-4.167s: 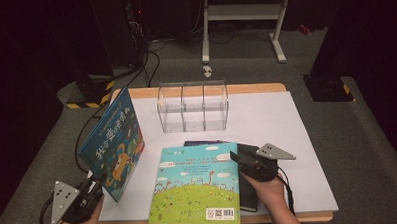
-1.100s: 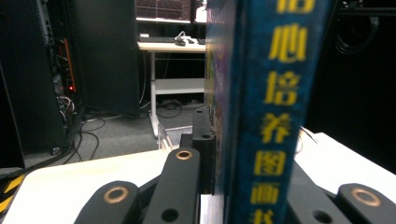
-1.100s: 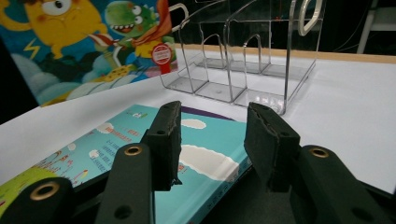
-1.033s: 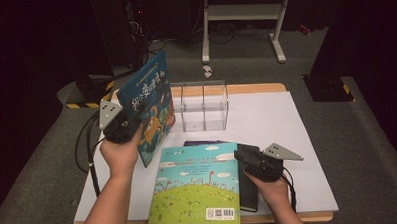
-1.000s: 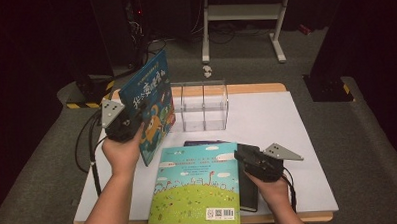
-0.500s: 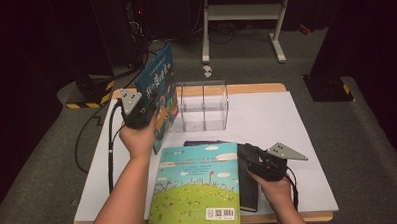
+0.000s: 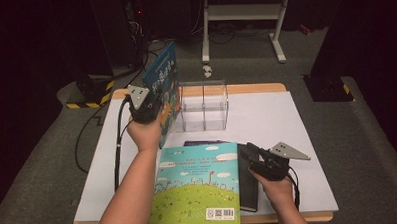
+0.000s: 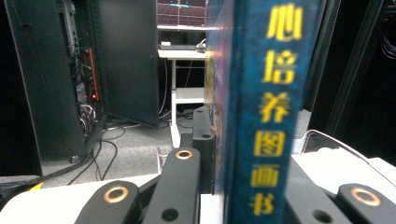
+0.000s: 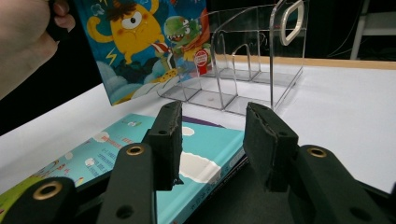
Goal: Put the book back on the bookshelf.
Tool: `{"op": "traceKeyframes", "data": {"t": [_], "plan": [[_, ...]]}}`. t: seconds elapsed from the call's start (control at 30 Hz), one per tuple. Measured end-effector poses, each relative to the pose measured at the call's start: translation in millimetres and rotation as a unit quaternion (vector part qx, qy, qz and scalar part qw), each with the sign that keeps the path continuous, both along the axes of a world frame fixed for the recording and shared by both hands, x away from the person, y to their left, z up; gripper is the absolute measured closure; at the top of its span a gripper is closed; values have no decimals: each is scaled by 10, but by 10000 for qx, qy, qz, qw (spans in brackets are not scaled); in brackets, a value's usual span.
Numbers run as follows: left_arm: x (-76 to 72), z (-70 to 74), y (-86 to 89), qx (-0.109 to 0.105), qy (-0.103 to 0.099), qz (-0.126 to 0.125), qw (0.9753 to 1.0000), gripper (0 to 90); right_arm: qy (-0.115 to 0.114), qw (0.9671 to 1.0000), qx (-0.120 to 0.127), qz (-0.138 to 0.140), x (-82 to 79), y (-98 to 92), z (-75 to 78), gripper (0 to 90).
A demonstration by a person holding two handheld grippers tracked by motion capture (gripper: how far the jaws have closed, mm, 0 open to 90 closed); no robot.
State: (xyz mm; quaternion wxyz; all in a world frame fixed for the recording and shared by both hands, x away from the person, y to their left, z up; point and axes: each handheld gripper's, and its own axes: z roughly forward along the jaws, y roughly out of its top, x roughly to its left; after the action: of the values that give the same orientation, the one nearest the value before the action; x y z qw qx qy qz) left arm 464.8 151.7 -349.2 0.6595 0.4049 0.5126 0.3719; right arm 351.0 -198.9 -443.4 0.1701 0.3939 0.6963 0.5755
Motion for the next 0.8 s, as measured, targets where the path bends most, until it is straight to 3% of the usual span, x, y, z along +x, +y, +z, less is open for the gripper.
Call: {"op": "traceKeyframes", "data": {"t": [0.43,0.57,0.8], "plan": [[44,-133,-32,65,-161,-58,9998,832,48,10000,-2,29,7,7,-26,566],[5,-168,-21,187,-194,-119,9996,830,66,10000,-21,53,10,18,-38,566],[-111,-259,52,171,-206,-150,9995,824,90,9999,-41,88,5,43,-52,566]]}}
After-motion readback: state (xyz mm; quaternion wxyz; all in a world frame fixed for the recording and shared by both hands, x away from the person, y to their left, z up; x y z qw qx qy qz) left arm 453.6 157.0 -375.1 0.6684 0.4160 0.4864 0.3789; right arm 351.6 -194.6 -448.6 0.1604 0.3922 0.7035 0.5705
